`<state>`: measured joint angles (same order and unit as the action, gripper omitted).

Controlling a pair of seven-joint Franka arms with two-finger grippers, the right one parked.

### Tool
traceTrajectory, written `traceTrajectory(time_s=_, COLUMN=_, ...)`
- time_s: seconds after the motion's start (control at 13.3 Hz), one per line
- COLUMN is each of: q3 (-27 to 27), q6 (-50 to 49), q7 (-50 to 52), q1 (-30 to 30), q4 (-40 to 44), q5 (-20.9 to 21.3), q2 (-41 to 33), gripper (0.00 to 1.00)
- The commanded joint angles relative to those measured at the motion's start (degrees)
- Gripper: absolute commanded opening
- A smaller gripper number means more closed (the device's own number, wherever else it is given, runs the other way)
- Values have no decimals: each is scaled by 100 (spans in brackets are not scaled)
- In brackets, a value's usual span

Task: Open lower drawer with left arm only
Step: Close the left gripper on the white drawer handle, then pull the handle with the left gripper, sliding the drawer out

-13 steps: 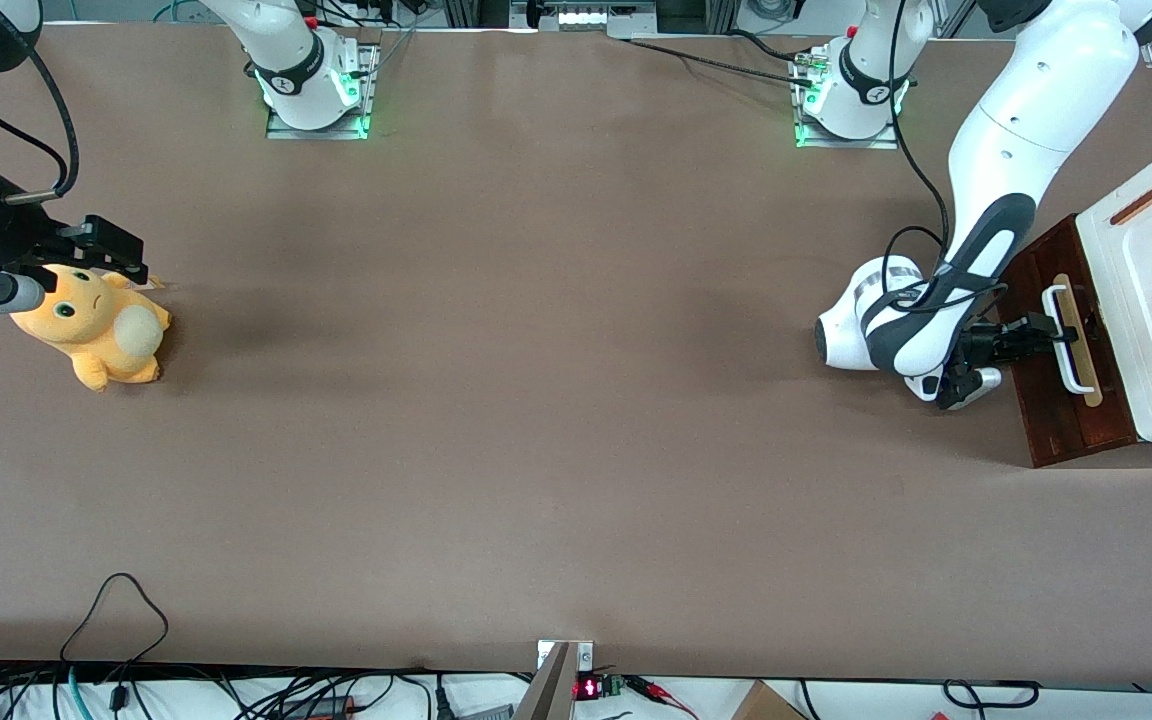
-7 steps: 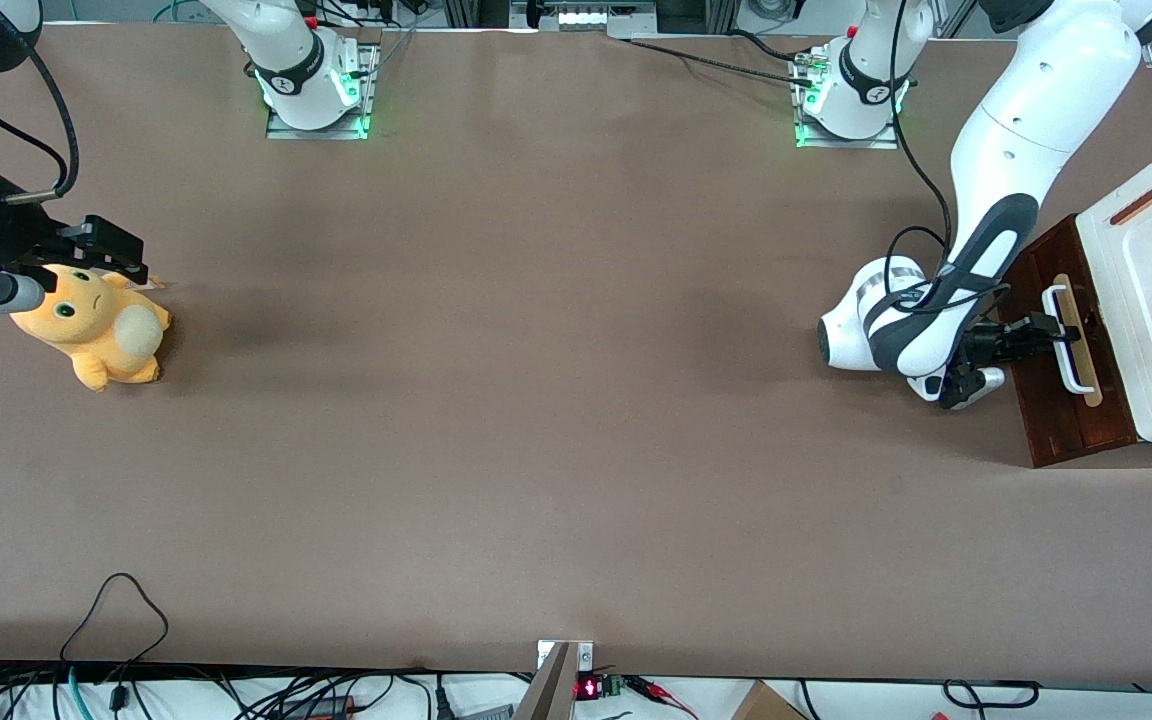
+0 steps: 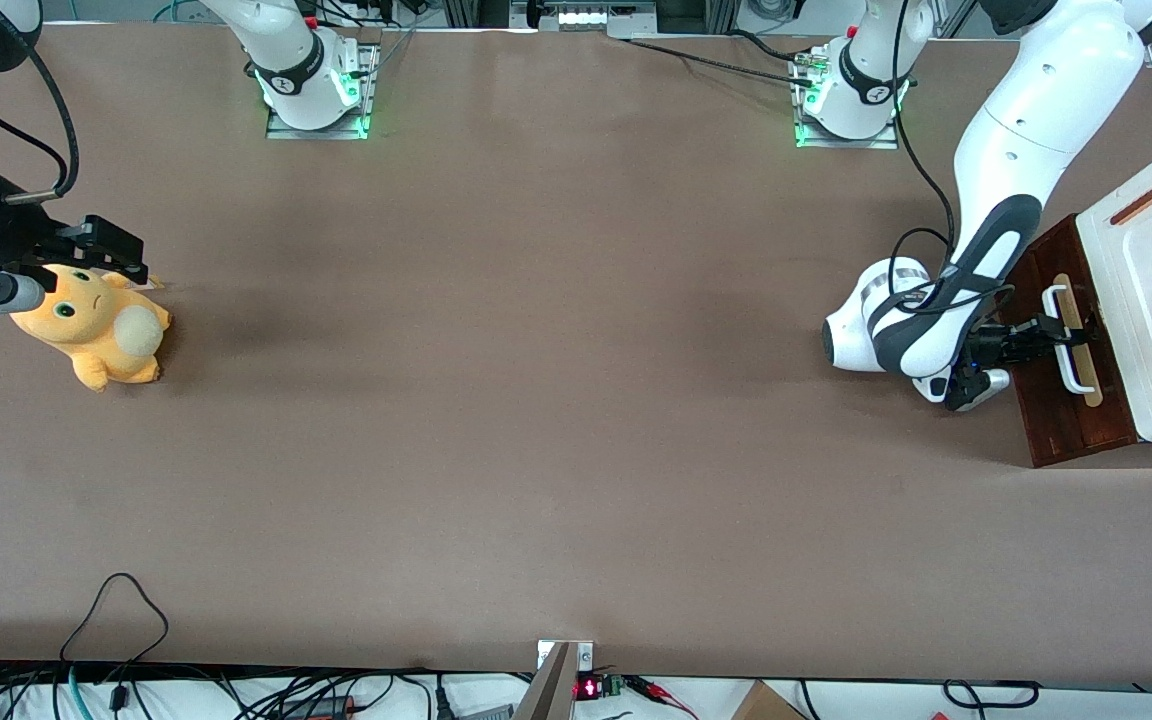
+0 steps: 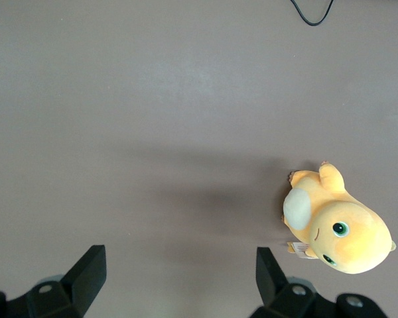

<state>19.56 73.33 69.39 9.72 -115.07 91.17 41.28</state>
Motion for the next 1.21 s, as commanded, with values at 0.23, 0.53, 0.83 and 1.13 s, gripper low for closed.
traceTrajectory(time_s=0.23, q3=12, q6=15, q7=-31, q1=39, q4=46, q5=156, q2=47, gripper=8)
traceTrajectory(time_s=0.53, q3=30, q6=6, q7=-22, q1=21, q4=46, q5=165, q2=38, gripper=7)
traceTrajectory(time_s=0.83, q3=232, q6=-46, q7=-22, q1=-346, q4=64, q5=95, q2=47, gripper=0)
traceTrajectory(time_s=1.13, q3=776, q6=-82, q7=4, q1=-602, q4=81, q5=-141, q2=38, gripper=0)
